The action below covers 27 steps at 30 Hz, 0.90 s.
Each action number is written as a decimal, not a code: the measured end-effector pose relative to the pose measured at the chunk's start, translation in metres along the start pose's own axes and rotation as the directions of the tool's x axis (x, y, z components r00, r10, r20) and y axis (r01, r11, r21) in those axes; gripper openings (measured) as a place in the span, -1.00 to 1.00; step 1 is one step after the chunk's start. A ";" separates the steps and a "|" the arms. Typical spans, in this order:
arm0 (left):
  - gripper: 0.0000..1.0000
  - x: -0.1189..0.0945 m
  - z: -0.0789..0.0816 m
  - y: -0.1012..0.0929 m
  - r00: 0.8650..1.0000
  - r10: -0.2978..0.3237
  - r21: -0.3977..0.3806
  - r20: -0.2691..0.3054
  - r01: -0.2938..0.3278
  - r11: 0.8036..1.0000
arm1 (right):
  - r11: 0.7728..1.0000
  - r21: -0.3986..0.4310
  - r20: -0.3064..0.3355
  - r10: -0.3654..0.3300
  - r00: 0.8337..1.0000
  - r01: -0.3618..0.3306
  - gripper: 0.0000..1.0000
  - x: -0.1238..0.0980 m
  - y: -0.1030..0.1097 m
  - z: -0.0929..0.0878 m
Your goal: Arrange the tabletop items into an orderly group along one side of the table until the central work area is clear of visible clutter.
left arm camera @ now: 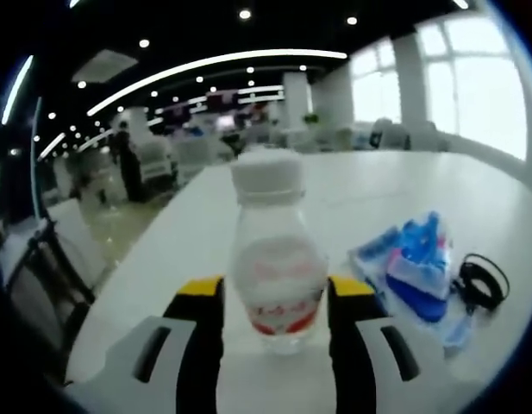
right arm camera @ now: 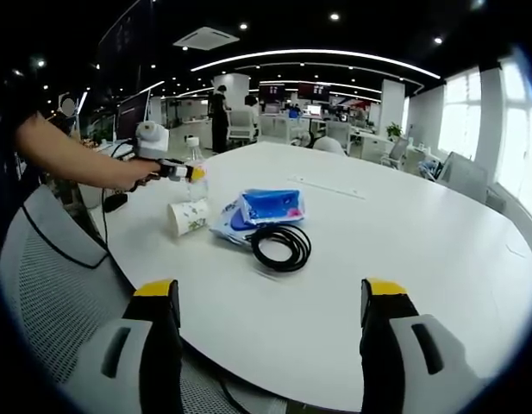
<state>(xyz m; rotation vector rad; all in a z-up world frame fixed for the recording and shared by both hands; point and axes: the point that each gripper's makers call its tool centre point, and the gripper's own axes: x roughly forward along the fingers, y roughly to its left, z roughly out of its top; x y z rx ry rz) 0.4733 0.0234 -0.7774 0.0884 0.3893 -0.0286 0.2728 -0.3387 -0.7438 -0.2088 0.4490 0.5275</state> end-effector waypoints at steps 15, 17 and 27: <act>-0.06 -0.036 -0.012 -0.004 0.992 -0.129 0.070 -0.009 0.129 0.989 | 1.000 -0.002 0.008 -0.002 1.000 0.002 0.72 0.000 0.000 0.002; -0.05 -0.041 -0.012 -0.008 0.988 -0.152 0.102 -0.009 0.152 0.983 | 1.000 -0.002 0.007 -0.002 1.000 0.002 0.72 0.000 0.000 0.001; -0.03 -0.065 -0.018 -0.027 0.955 -0.295 0.200 -0.007 0.291 0.936 | 1.000 -0.002 0.006 -0.001 1.000 0.001 0.72 0.000 0.000 0.001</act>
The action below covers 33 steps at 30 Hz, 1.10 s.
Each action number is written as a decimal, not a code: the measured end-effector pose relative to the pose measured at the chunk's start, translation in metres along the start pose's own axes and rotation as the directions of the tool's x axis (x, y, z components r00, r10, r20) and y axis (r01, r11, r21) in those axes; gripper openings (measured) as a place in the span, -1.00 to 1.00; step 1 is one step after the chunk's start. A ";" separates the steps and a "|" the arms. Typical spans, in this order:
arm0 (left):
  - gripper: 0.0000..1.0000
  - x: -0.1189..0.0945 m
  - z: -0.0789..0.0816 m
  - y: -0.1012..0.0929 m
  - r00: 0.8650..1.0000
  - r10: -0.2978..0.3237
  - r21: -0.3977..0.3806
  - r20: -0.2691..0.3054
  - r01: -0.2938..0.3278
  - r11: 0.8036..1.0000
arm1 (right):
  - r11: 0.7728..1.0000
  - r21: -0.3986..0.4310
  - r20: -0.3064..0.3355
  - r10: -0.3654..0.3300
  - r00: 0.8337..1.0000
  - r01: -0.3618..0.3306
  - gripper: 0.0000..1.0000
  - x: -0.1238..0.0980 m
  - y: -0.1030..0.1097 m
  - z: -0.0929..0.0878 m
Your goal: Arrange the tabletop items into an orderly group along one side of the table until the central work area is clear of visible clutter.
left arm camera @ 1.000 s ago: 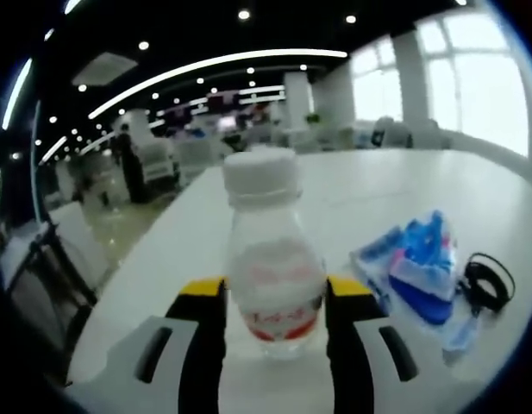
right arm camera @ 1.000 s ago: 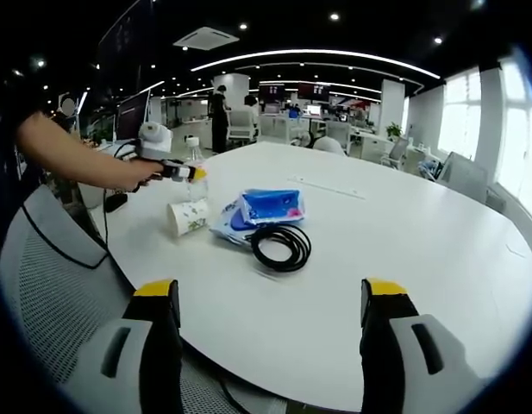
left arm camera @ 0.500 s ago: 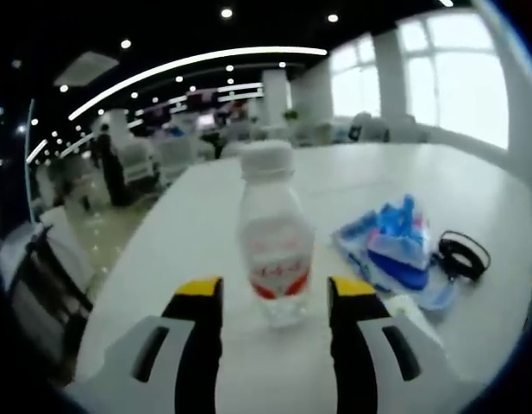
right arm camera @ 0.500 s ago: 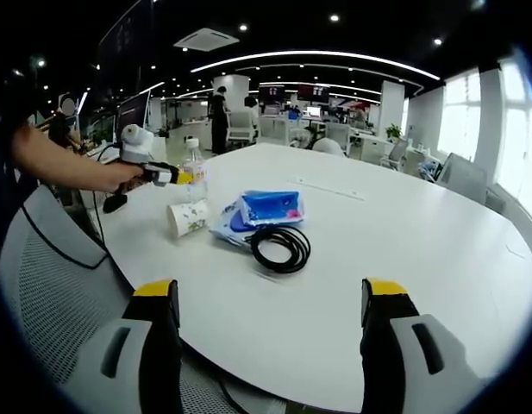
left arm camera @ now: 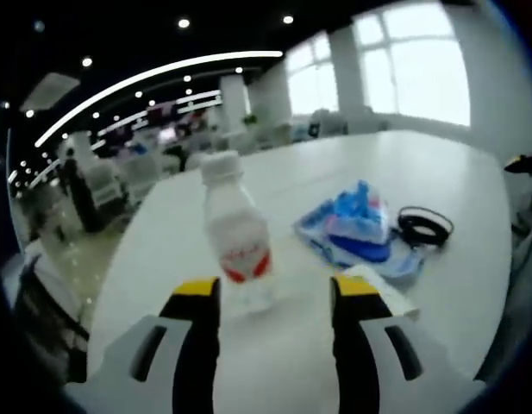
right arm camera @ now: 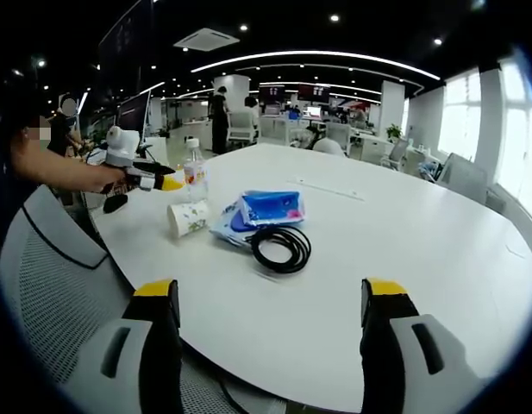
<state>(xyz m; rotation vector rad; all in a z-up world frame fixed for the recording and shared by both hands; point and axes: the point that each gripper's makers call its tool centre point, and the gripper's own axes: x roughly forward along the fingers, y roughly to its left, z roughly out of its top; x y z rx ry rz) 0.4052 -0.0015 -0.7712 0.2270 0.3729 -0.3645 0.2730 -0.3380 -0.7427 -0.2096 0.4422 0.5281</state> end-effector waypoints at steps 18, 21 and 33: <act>-0.08 -0.016 -0.018 -0.048 0.983 -0.183 0.090 0.016 0.181 0.979 | 1.000 -0.004 -0.003 0.001 1.000 -0.001 0.71 -0.001 0.000 -0.001; -0.14 -0.017 -0.019 -0.053 0.980 -0.198 0.099 0.032 0.194 0.976 | 1.000 -0.004 -0.004 0.000 1.000 0.000 0.71 -0.001 0.000 -0.001; -0.20 -0.020 -0.022 -0.061 0.976 -0.218 0.132 0.019 0.214 0.968 | 1.000 -0.010 -0.012 0.001 1.000 -0.001 0.70 -0.001 0.000 -0.003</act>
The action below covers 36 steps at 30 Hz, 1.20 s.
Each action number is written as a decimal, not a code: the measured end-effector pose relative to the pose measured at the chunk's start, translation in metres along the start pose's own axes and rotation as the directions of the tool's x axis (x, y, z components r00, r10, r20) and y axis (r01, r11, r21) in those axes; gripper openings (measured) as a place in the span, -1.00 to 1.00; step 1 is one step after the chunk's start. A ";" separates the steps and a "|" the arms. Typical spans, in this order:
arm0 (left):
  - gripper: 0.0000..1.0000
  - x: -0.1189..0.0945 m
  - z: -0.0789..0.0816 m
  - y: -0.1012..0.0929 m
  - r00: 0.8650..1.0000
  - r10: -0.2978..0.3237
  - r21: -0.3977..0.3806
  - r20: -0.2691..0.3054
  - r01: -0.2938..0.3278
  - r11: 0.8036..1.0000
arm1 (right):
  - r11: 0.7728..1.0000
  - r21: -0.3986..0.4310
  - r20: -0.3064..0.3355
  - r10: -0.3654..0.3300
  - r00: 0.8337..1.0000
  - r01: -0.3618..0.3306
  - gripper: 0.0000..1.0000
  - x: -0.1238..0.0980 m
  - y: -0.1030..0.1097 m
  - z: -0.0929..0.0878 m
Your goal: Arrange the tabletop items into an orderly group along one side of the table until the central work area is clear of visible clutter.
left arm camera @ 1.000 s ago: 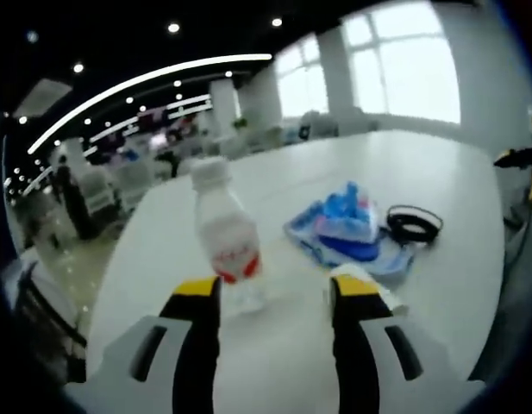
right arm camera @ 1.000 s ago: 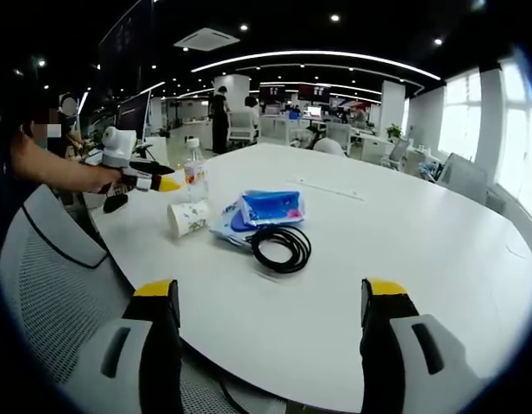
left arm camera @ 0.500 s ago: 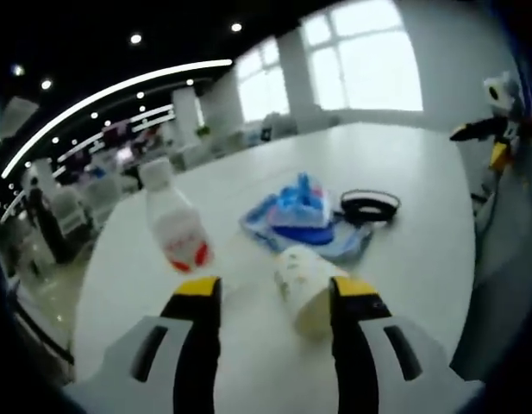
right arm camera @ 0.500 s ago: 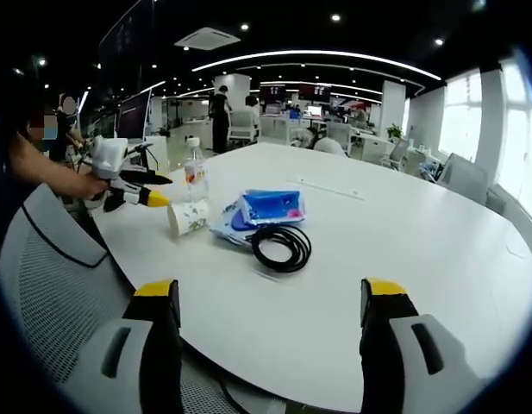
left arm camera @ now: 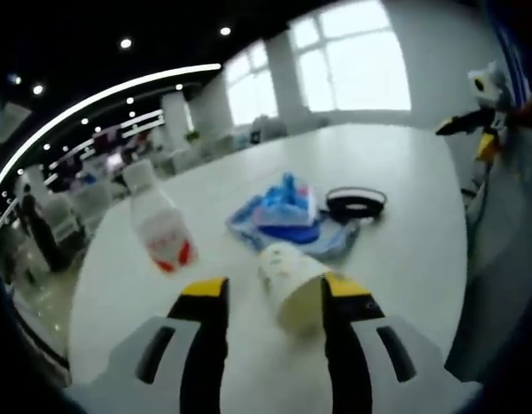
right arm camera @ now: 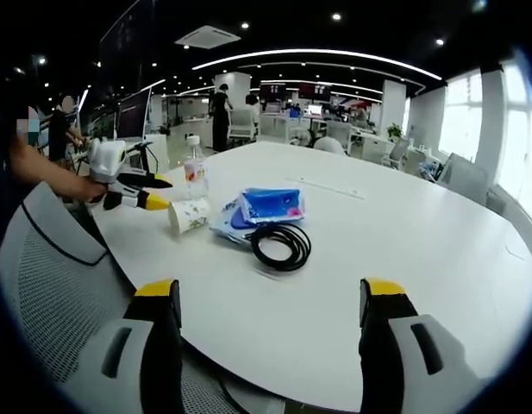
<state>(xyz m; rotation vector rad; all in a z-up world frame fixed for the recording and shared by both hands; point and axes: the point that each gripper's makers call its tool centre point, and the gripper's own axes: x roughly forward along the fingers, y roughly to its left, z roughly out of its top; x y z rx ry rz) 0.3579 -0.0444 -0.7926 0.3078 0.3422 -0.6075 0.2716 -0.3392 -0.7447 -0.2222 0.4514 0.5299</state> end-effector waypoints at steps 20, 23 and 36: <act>-0.75 0.021 -0.023 0.006 0.997 0.025 0.013 -0.075 -0.024 1.000 | 1.000 -0.003 -0.009 -0.002 1.000 0.002 0.69 0.001 -0.001 -0.001; -0.79 0.024 -0.026 0.009 0.996 0.027 0.015 -0.082 -0.026 1.000 | 1.000 -0.002 -0.009 -0.005 1.000 0.005 0.69 0.001 -0.001 -0.001; -1.00 0.014 -0.019 0.016 0.996 0.041 0.009 -0.076 -0.041 0.999 | 0.999 -0.016 -0.008 -0.029 1.000 0.029 0.66 -0.001 -0.004 0.000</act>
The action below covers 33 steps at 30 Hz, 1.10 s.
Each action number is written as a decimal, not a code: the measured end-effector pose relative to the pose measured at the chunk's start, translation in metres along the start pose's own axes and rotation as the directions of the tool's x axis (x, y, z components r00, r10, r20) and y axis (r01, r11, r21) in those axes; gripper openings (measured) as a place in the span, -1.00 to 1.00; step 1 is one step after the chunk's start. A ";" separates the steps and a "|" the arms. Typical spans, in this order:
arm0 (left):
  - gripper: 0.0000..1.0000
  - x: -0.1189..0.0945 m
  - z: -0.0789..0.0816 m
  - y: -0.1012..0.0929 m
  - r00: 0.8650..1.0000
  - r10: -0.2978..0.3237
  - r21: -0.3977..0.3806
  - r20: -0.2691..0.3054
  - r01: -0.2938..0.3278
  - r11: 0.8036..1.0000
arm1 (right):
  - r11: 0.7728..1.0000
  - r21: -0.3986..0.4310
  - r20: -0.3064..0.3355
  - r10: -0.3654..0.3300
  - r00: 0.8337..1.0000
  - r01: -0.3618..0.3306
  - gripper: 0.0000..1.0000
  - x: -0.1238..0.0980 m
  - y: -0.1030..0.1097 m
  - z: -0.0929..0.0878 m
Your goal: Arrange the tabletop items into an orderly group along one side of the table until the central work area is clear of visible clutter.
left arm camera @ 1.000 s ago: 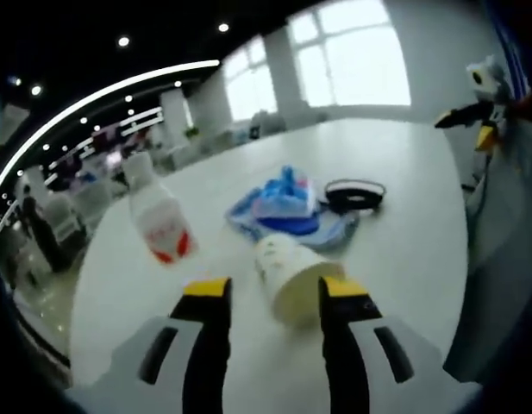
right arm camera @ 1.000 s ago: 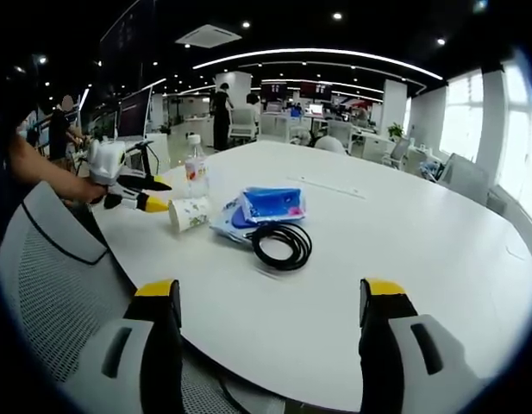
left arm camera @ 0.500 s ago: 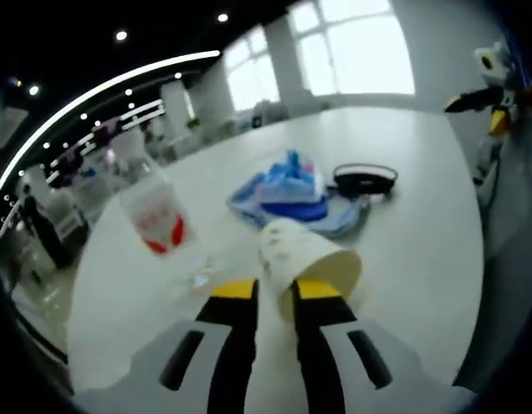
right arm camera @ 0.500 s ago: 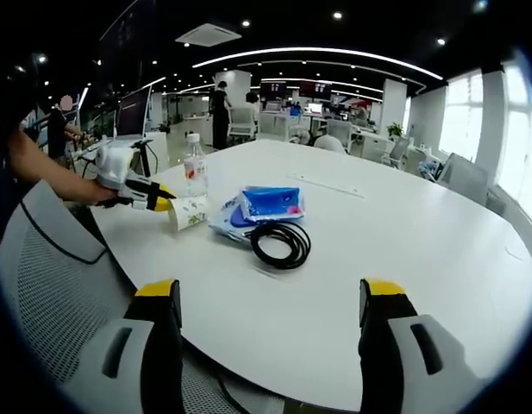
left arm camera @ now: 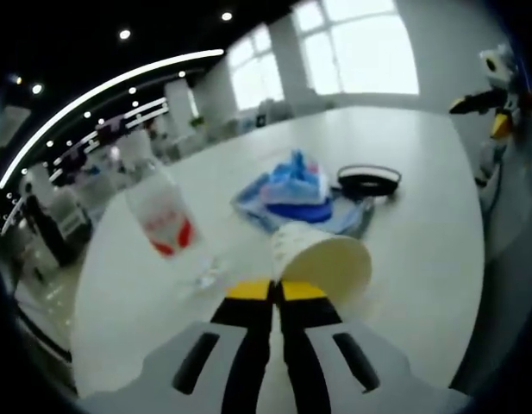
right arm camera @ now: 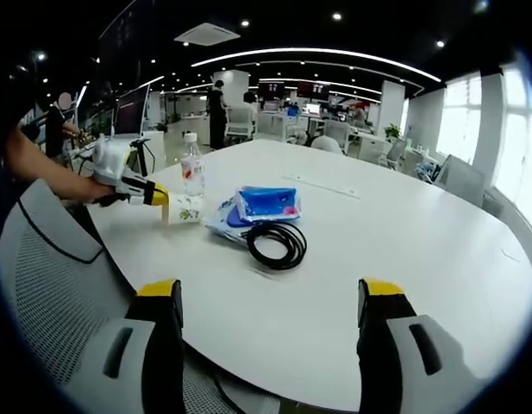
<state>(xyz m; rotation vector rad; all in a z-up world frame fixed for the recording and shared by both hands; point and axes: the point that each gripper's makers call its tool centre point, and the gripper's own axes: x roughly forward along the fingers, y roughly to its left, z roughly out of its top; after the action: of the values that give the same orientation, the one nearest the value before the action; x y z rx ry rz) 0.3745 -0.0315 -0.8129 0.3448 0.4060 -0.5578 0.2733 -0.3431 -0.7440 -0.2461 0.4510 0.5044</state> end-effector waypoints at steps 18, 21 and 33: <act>-1.00 -0.017 0.015 0.022 0.988 0.046 0.001 -0.146 -0.046 0.999 | 0.998 -0.019 0.002 -0.062 0.998 0.062 0.61 -0.005 -0.013 0.016; -1.00 -0.021 0.017 0.022 0.981 0.041 -0.003 -0.190 -0.042 0.999 | 0.998 -0.026 0.013 -0.053 0.999 0.053 0.57 -0.003 -0.012 0.027; -1.00 -0.038 0.060 0.007 0.973 0.000 -0.040 -0.230 -0.009 0.999 | 0.999 -0.042 0.090 0.012 0.996 -0.008 0.51 0.007 0.009 0.077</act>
<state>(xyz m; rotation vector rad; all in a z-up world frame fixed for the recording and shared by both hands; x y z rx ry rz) 0.3654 -0.0346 -0.7421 0.3720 0.6394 -0.5056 0.3014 -0.3065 -0.6813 -0.2599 0.3545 0.5327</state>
